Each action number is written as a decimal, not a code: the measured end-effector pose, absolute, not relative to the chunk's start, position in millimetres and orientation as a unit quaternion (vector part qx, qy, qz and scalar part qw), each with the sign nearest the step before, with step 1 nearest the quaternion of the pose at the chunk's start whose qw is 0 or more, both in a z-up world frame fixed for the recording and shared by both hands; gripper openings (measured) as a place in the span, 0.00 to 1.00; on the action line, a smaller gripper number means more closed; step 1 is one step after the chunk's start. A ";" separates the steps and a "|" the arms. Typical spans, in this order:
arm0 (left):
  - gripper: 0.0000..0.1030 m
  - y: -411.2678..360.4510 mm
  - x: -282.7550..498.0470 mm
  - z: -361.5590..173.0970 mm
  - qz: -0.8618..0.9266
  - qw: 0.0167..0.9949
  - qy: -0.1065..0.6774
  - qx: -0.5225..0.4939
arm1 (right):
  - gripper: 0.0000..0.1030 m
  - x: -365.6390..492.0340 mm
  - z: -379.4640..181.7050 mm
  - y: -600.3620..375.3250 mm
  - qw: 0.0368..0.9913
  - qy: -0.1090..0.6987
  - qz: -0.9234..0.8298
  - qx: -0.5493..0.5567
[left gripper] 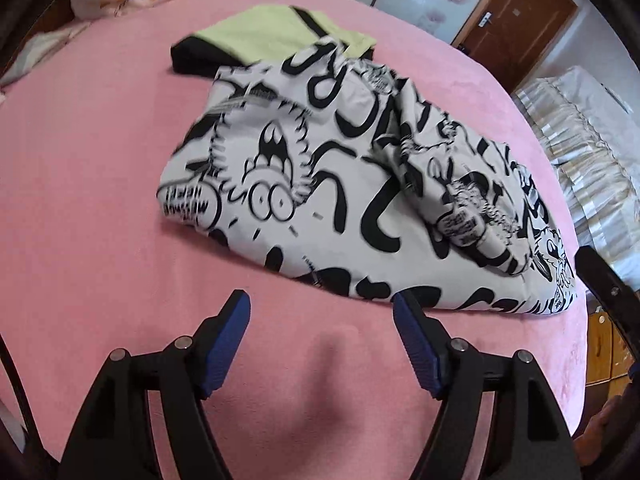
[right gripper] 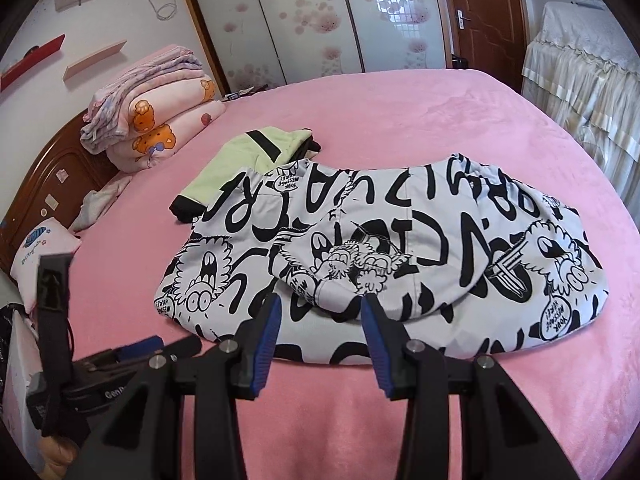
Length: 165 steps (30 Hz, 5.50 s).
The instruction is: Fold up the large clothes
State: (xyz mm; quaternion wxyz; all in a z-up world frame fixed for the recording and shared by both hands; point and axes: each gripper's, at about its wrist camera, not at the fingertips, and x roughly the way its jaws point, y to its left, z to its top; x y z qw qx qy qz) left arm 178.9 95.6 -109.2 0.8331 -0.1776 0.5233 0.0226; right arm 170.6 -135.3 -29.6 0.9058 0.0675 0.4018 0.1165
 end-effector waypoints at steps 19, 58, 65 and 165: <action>0.71 145.8 232.0 -191.6 -0.002 0.831 0.446 -0.333 | 0.40 200.8 -56.8 -130.0 0.907 0.402 0.105 0.063; 0.11 -151.1 273.4 -24.1 -0.128 0.953 0.274 0.021 | 0.06 194.5 -136.0 -276.5 0.848 0.435 0.127 0.275; 0.17 -278.6 289.3 -118.1 -0.178 0.884 0.368 0.227 | 0.07 135.4 -127.6 -390.0 0.869 0.414 -0.059 0.264; 0.66 -150.3 410.5 -125.3 -0.116 0.855 0.499 -0.075 | 0.05 365.6 -102.4 -446.7 0.879 0.453 -0.035 0.149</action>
